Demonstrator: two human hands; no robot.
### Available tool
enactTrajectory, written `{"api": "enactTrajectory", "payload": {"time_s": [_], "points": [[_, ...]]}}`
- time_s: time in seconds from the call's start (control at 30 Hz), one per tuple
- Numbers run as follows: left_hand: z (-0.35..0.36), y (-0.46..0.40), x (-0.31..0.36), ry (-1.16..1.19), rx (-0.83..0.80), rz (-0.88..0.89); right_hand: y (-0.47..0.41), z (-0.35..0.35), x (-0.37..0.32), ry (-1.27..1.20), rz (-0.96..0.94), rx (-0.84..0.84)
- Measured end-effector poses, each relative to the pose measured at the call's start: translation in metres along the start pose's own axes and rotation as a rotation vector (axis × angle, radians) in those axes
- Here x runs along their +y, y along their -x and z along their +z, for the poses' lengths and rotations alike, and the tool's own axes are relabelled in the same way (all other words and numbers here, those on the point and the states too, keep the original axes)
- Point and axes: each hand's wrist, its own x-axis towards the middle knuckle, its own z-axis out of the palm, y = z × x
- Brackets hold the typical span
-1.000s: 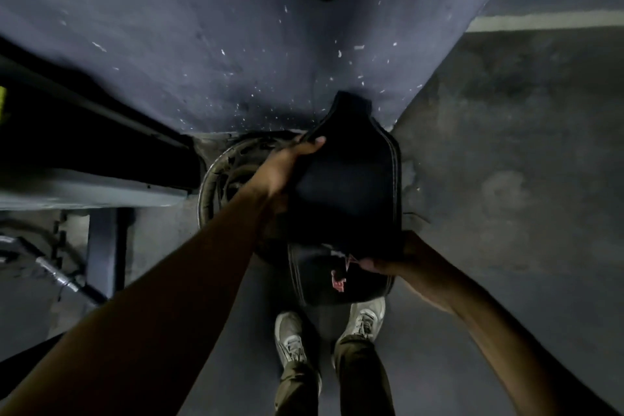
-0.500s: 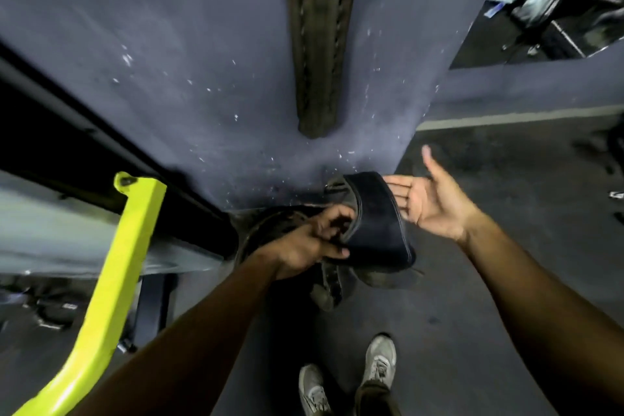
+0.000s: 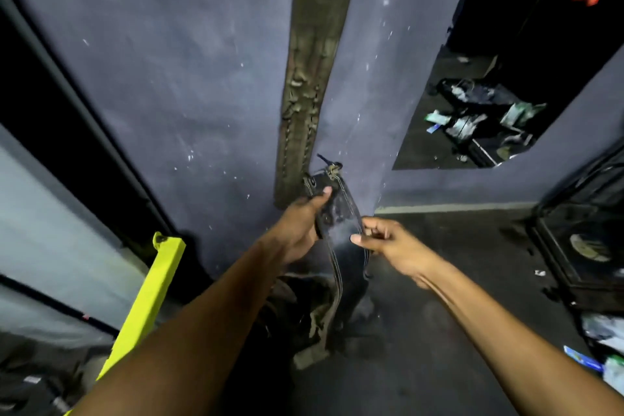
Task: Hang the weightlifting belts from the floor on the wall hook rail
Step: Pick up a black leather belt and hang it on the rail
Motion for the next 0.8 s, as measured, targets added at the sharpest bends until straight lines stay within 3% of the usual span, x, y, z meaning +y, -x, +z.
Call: {"api": "enactTrajectory", "payload": {"time_s": [0.07, 0.2, 0.3, 0.47, 0.67, 0.8], "points": [[0.018, 0.003, 0.023, -0.035, 0.037, 0.083, 0.013, -0.002, -0.014, 0.031, -0.023, 0.002], [0.057, 0.02, 0.044, -0.186, -0.063, 0.201, 0.025, -0.016, -0.049, -0.035, -0.083, 0.092], [0.08, 0.031, 0.05, -0.297, -0.118, 0.269, 0.027, -0.031, -0.086, -0.199, -0.158, 0.199], [0.115, 0.048, 0.065, -0.495, -0.082, 0.365, 0.024, -0.044, -0.134, -0.065, -0.392, 0.486], [0.142, 0.066, 0.097, -0.581, 0.09, 0.54, 0.04, -0.048, -0.161, -0.205, -0.389, 0.552], [0.155, 0.087, 0.123, -0.531, 0.135, 0.608, 0.058, -0.039, -0.167, -0.209, -0.34, 0.445]]}}
